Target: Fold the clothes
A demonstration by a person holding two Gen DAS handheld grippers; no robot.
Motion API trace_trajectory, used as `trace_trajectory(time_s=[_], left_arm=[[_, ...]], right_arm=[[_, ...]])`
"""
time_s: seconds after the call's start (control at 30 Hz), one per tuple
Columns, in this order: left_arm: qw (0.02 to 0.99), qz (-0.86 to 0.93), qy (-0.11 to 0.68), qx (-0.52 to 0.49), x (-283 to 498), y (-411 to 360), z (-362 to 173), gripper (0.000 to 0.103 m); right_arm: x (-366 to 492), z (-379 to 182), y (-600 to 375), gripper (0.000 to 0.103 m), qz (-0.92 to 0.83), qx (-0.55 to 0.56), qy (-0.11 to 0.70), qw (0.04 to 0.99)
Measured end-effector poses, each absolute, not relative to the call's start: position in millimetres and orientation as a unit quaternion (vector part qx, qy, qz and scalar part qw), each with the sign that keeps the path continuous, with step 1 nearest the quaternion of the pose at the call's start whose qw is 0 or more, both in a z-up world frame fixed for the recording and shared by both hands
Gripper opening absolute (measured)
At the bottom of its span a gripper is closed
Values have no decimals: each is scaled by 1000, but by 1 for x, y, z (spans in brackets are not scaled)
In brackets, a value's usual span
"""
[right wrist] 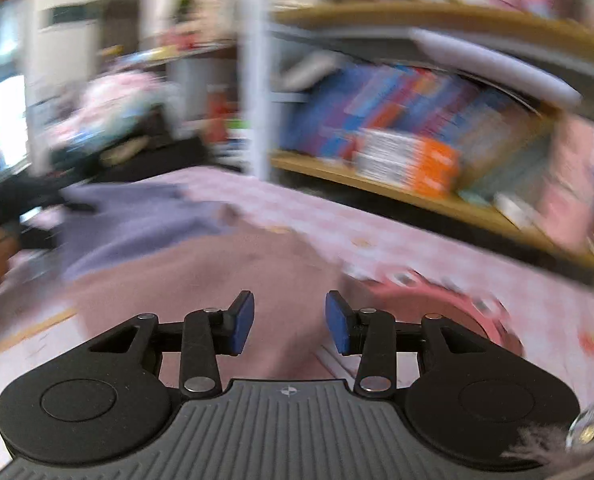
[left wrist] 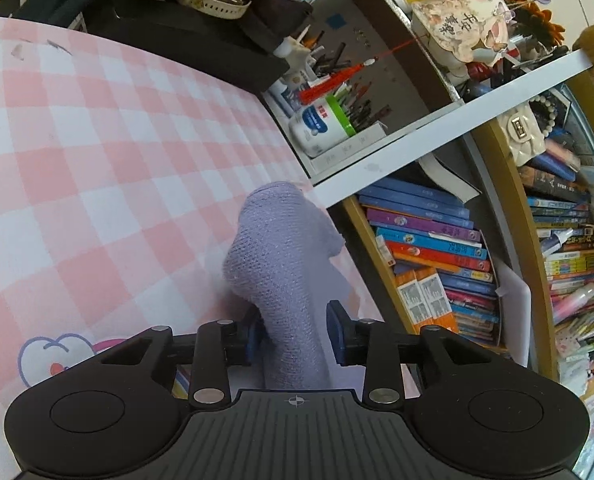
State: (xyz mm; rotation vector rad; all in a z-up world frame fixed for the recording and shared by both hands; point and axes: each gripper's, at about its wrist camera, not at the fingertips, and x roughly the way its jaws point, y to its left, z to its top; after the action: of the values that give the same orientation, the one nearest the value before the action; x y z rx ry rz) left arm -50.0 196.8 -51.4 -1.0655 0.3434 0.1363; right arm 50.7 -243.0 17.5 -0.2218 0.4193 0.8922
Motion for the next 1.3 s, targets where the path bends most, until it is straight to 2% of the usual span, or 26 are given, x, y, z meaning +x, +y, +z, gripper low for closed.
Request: trace_trajectory(time_s=[0.1, 0.17, 0.23, 0.47, 0.67, 0.8, 1.3], left_arm=[[844, 59, 162, -508, -49, 199, -52, 35], [843, 58, 162, -510, -49, 199, -52, 35], [842, 57, 163, -510, -49, 199, -52, 35], [855, 72, 167, -485, -44, 193, -49, 33], [857, 90, 166, -480, -44, 190, -50, 22], [856, 94, 165, -480, -46, 188, -48, 21], [879, 97, 162, -438, -43, 177, -31, 19]], right_arm=[[51, 13, -230, 38, 501, -172, 215, 821], [54, 5, -223, 44, 517, -208, 229, 798], [60, 2, -228, 48, 528, -193, 238, 792], [72, -15, -253, 51, 548, -107, 260, 788], [57, -11, -250, 56, 540, -132, 251, 793], [54, -11, -247, 59, 538, -146, 246, 793], [52, -13, -251, 60, 530, -141, 240, 801]])
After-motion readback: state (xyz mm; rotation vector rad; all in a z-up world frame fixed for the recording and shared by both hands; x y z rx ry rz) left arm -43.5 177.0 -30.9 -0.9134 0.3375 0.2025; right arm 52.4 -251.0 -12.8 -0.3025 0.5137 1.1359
